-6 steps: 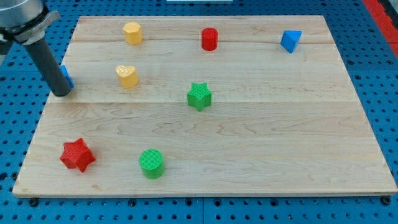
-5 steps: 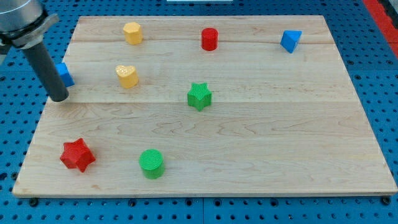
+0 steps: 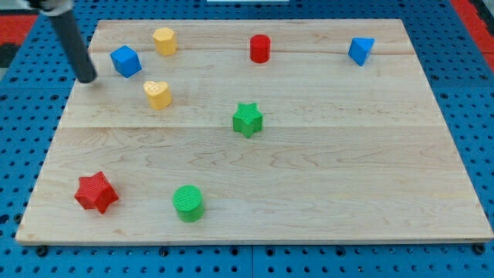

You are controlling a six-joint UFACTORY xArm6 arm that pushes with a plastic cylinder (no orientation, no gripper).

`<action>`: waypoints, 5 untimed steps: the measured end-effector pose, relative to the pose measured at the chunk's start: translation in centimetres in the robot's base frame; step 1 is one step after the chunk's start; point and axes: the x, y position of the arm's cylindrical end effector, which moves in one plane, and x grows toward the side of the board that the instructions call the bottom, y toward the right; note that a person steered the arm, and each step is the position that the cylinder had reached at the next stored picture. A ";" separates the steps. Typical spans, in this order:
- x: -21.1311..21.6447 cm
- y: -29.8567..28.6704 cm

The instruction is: Place the blue cube to the bottom right of the yellow hexagon

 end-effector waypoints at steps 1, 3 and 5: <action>-2.7 3.9; -0.6 23.5; -4.5 38.7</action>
